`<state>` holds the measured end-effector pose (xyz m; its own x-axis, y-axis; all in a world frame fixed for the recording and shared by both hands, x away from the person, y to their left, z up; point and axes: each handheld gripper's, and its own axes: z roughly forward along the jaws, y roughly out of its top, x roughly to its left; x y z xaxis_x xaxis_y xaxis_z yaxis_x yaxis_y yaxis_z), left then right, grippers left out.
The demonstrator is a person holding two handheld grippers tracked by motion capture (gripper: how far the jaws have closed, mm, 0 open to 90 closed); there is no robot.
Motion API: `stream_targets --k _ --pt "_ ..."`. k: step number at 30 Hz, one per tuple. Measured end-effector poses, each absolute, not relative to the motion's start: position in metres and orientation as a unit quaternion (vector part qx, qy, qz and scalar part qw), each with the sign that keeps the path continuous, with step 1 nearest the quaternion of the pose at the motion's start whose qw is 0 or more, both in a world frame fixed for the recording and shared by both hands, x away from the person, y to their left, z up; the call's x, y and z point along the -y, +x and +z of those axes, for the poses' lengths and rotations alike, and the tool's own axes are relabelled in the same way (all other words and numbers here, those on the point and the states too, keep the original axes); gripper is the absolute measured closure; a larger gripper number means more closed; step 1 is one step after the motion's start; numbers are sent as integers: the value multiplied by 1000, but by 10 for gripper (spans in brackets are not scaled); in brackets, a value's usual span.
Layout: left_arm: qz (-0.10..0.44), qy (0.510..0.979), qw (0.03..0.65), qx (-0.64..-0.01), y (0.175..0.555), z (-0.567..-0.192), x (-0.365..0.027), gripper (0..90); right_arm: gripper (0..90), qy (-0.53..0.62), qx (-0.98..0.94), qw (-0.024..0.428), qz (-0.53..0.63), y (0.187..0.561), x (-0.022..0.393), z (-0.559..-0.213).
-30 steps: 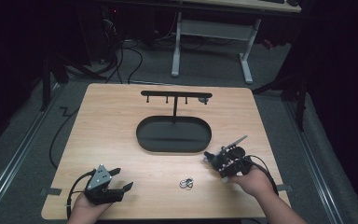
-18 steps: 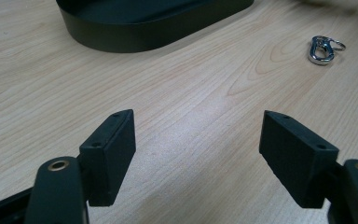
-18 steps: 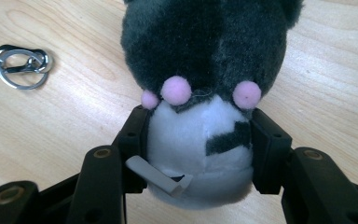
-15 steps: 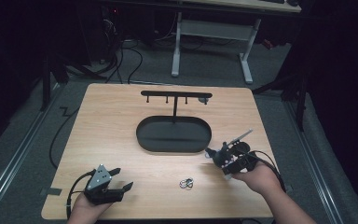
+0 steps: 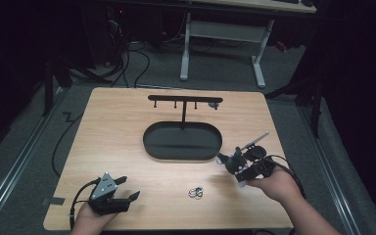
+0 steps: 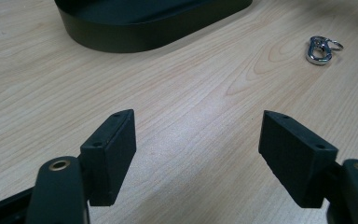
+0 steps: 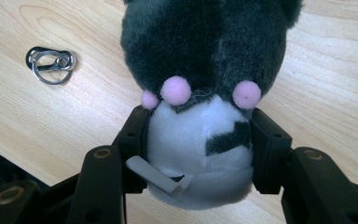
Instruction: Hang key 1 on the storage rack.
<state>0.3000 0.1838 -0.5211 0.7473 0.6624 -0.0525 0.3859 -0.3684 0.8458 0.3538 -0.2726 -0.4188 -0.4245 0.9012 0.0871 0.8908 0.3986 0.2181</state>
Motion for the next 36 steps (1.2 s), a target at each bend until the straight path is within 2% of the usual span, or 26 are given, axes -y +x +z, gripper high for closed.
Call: stream_targets --k 22,36 --pt "148 813 462 -323 301 -521 -185 281 499 526 -840 27 133 385 261 -367" --pt "145 814 460 -322 301 -522 -186 281 499 528 -837 59 135 415 253 -335"
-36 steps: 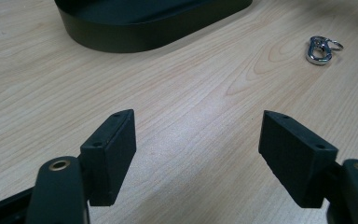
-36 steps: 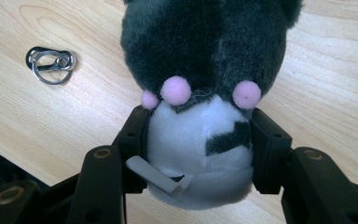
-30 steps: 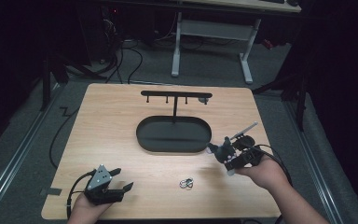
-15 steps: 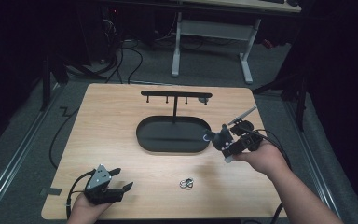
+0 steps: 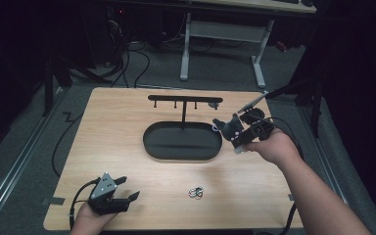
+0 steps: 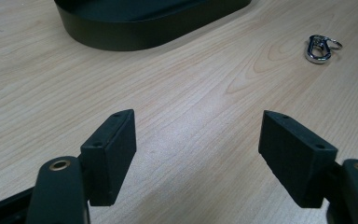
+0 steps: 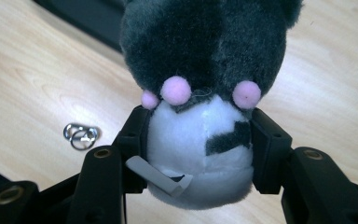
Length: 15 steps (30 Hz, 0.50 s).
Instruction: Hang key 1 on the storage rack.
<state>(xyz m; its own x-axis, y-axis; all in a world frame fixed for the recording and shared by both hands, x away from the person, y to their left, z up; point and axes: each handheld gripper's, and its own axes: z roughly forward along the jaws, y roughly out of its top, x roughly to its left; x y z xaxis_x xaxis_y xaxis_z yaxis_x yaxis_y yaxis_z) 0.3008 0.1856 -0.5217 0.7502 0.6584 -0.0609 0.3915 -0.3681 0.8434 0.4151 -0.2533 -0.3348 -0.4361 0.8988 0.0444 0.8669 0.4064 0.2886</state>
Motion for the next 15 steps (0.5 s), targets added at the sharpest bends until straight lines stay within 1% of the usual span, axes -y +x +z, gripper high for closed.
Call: stream_targets --k 15 --pt "142 817 458 -320 301 -522 -185 281 499 531 -830 85 144 439 244 -310"
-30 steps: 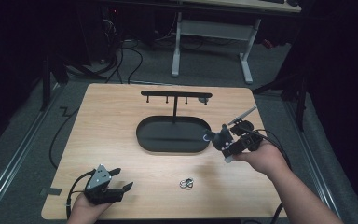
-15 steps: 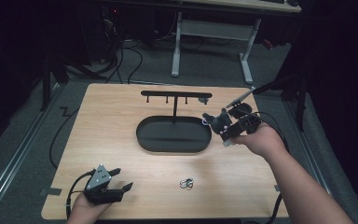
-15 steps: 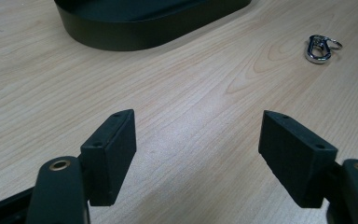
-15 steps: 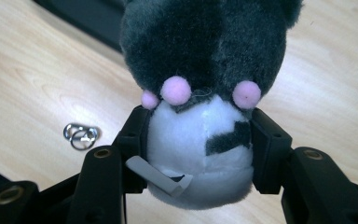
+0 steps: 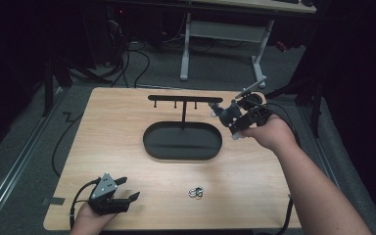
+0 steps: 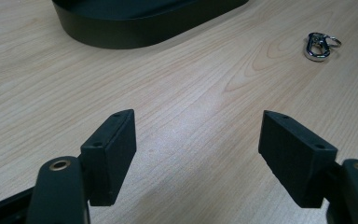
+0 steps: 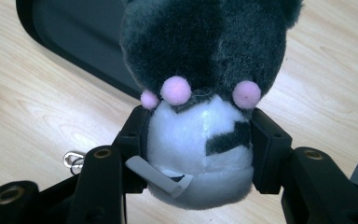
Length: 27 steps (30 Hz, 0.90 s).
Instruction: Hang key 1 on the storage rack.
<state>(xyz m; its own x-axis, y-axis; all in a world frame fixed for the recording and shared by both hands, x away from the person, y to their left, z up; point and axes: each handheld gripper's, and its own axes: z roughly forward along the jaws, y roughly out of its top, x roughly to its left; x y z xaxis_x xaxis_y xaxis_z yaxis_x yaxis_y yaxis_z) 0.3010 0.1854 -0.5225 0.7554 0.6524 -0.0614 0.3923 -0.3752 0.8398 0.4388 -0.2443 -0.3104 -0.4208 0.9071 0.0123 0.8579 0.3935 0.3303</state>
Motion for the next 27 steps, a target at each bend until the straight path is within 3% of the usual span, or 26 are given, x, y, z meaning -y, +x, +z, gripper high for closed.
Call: stream_targets --k 12,27 --pt "142 817 457 -321 302 -523 -186 281 499 547 -818 123 127 452 242 -317" --pt "141 819 454 -321 302 -524 -185 281 495 541 -823 118 125 453 235 -355"
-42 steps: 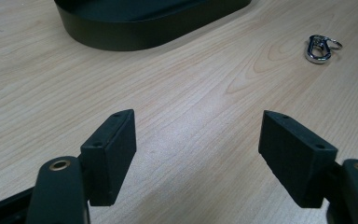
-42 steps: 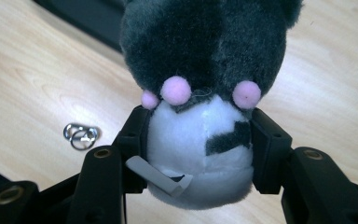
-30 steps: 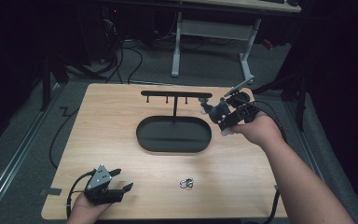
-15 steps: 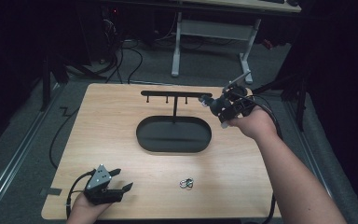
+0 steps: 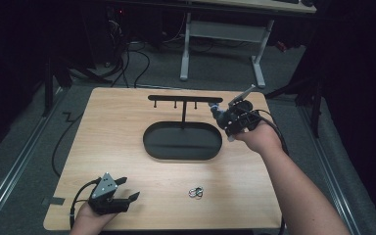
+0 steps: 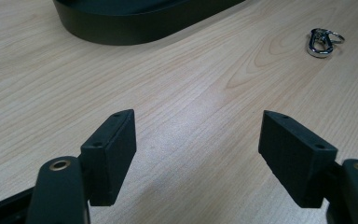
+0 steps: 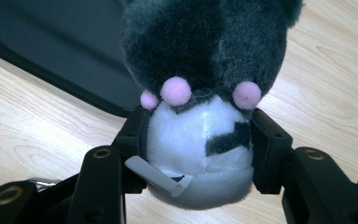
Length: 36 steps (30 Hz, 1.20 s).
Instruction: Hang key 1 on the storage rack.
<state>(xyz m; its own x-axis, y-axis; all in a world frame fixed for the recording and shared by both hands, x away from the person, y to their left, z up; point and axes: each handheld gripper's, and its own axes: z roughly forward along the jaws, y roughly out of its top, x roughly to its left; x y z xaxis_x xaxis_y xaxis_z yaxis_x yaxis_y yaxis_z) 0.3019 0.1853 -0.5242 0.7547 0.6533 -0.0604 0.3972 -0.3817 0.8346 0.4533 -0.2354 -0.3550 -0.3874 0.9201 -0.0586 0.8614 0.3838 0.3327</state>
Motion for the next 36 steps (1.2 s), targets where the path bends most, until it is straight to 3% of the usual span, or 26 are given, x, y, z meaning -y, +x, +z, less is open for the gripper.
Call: stream_targets --k 21,36 --pt "144 828 443 -313 301 -526 -183 283 475 542 -823 96 139 465 217 -390" --pt "143 828 442 -313 302 -526 -183 283 400 550 -817 93 148 471 213 -410"
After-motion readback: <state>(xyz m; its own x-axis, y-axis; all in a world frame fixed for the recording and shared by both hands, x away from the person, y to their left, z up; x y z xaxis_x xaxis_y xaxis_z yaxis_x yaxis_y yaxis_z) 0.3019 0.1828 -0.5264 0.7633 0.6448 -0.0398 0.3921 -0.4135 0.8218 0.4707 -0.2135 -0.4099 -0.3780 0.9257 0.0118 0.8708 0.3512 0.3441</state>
